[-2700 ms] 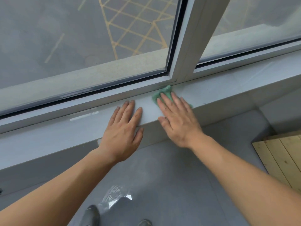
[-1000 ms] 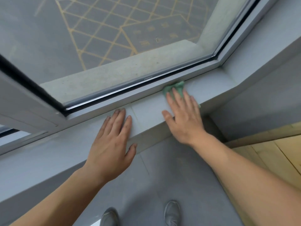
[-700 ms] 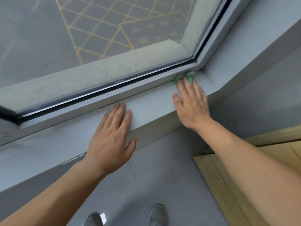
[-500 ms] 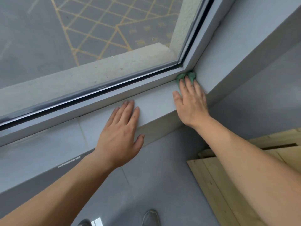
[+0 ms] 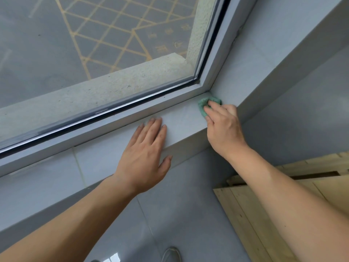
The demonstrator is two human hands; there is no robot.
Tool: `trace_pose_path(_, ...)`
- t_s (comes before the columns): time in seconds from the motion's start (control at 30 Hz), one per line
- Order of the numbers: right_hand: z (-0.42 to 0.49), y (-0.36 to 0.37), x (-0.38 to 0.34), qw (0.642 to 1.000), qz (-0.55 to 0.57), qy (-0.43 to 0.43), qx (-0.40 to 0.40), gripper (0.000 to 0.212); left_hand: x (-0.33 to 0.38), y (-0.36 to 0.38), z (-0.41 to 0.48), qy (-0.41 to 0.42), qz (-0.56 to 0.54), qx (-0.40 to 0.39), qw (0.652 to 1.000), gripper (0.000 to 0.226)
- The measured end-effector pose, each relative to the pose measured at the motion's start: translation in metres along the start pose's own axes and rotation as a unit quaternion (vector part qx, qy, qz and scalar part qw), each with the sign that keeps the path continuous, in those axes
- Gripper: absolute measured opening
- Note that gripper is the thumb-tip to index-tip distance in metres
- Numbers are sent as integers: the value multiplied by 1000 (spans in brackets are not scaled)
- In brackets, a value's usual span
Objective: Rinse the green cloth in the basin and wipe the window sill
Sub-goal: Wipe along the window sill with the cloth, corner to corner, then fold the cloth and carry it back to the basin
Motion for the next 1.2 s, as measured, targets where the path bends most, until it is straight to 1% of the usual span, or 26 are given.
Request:
trace_pose_path(0.1,-14,-2,4,1000,7,25,-11,31,14,4,-1,39,-42,-11,998,71)
trace_pose_path(0.2,-38,-14,10,996,47,72,-23,30,37,7,-4,67,-126,-18,990,63)
trace_pose_path(0.27,-59,-26,12,979,126,154,-51,31,50,7,-11,41,-213,-3,976,55)
trace_pose_path(0.3,-70,-33,9,962,178,197,-70,32,55,6,-15,2,-265,5,964,52)
trace_pose_path(0.33,-82,-40,4,944,224,224,-86,32,60,6,-20,-54,-324,6,944,49)
trace_pose_path(0.37,-93,-48,-3,933,259,231,-100,33,65,6,-25,-123,-389,-4,913,46)
trace_pose_path(0.4,-103,-56,-13,927,284,219,-114,34,69,6,-30,-196,-460,-23,866,42)
trace_pose_path(0.47,-122,-70,-33,920,321,171,-147,38,77,3,-41,-311,-601,-49,734,33)
trace_pose_path(0.5,-128,-76,-42,916,333,149,-166,40,80,-1,-48,-343,-651,-60,674,29)
trace_pose_path(0.53,-131,-82,-51,911,344,129,-186,42,82,-7,-55,-353,-685,-69,633,27)
trace_pose_path(0.57,-132,-88,-60,907,353,112,-203,44,83,-13,-64,-352,-708,-73,608,27)
trace_pose_path(0.63,-129,-101,-77,901,360,76,-228,47,85,-27,-85,-348,-735,-54,579,24)
trace_pose_path(0.73,-123,-118,-105,896,354,35,-267,50,79,-46,-117,-375,-748,18,548,18)
trace_pose_path(0.8,-123,-123,-115,891,347,61,-286,50,74,-57,-133,-389,-761,51,517,17)
trace_pose_path(0.87,-121,-125,-132,881,333,95,-322,40,66,-70,-154,-396,-789,89,461,18)
trace_pose_path(0.93,-123,-127,-155,850,362,129,-360,20,56,-84,-177,-398,-804,138,419,20)
trace_pose_path(1.0,-126,-130,-184,811,416,148,-383,8,42,-97,-205,-404,-801,193,398,23)
trace_pose_path(1.07,-130,-133,-218,785,452,146,-396,6,28,-111,-236,-410,-789,241,388,23)
trace_pose_path(1.2,-145,-134,-307,760,475,116,-429,11,-3,-137,-314,-433,-751,333,372,22)
Point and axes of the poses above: each hand's wrist, its own z-axis towards the middle knuckle, its own y-axis out of the palm, x = y × z, the point moved 2 cm from there along z, towards the middle knuckle, and after that the axes turned 7 degrees about -z, right-handed, at the moved point
